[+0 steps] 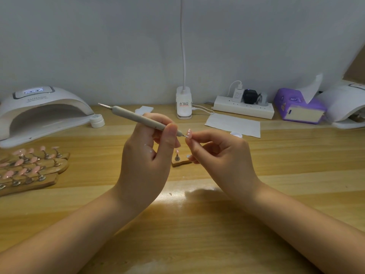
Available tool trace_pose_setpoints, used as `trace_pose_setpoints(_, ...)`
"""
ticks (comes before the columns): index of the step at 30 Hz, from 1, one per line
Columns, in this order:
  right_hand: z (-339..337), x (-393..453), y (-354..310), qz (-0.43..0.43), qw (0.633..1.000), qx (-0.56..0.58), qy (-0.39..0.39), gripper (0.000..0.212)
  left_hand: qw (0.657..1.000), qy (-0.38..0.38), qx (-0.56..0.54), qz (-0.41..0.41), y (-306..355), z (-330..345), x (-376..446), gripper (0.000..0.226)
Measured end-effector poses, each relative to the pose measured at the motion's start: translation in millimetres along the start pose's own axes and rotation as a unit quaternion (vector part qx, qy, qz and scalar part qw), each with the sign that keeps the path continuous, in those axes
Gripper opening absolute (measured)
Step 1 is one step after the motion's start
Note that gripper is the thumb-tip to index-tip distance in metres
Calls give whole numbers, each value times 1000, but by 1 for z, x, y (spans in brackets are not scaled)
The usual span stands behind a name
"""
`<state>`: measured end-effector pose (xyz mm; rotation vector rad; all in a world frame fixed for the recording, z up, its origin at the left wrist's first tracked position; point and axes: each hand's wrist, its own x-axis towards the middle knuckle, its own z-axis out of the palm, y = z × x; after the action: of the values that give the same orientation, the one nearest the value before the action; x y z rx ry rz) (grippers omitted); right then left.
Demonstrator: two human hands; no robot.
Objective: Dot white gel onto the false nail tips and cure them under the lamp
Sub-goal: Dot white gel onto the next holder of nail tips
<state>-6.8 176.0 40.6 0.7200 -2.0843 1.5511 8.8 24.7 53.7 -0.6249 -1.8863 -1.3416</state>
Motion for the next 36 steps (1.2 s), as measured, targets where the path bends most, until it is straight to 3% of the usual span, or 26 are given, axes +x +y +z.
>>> trace_pose_setpoints(29, 0, 0, 0, -3, 1000, -4, -2, 12, 1000, 5, 5, -6, -1, 1, -1, 16)
trace_pose_setpoints(36, 0, 0, 1, 0, 1000, -2, 5, 11, 1000, 19, -5, 1, 2, 0, 0, 7)
